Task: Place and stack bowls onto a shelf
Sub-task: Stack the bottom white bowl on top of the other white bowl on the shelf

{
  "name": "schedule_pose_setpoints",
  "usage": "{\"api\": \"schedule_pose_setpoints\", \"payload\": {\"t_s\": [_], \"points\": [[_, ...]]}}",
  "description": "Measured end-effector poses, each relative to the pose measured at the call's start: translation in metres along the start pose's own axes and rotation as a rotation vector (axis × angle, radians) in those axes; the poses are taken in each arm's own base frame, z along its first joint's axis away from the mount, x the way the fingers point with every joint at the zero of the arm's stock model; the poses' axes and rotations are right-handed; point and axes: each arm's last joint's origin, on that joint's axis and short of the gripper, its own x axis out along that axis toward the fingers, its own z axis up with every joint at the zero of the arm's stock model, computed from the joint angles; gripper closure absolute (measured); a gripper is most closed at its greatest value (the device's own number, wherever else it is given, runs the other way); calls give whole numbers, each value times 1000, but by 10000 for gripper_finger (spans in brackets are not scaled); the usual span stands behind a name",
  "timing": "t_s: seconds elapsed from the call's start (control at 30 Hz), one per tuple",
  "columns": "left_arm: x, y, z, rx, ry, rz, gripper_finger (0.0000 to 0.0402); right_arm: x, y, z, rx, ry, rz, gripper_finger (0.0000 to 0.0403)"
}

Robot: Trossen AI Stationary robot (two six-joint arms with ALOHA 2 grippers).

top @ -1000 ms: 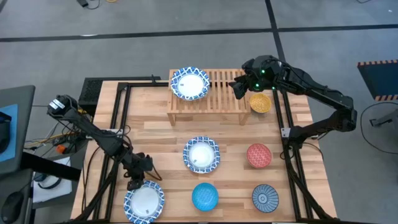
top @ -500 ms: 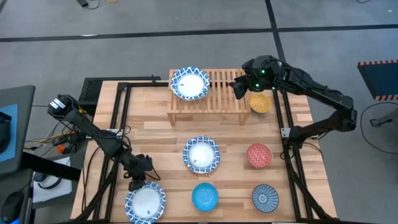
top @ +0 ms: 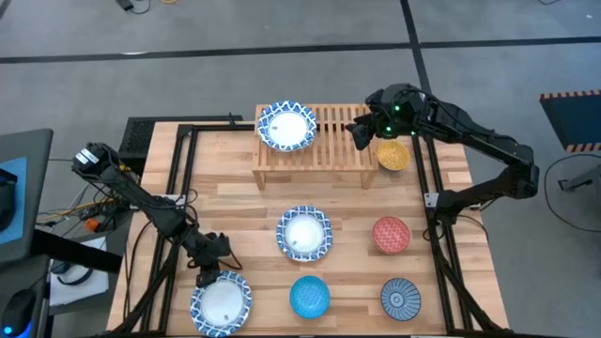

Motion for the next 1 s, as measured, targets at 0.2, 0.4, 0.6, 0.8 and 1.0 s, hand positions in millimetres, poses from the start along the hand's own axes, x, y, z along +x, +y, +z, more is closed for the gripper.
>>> {"api": "schedule_pose_setpoints", "payload": {"t_s": [0.2, 0.4, 0.6, 0.8, 1.0], "points": [[-1, -1, 1, -84, -9, 1, 399, 0, 0, 0, 1, -2, 1, 187], [-12, -15, 14, -82, -59, -33, 401, 0, 2, 0, 62, 15, 58, 187], [-49, -26, 33, -40, -210, 21, 401, 12, 18, -7, 69, 84, 140, 187], [-113, -34, 60, -85, -558, 144, 401, 32, 57, -15, 38, 103, 318, 187], [-162, -42, 95, -146, -829, 270, 401, 56, 97, -33, -35, 116, 426, 185]]}}
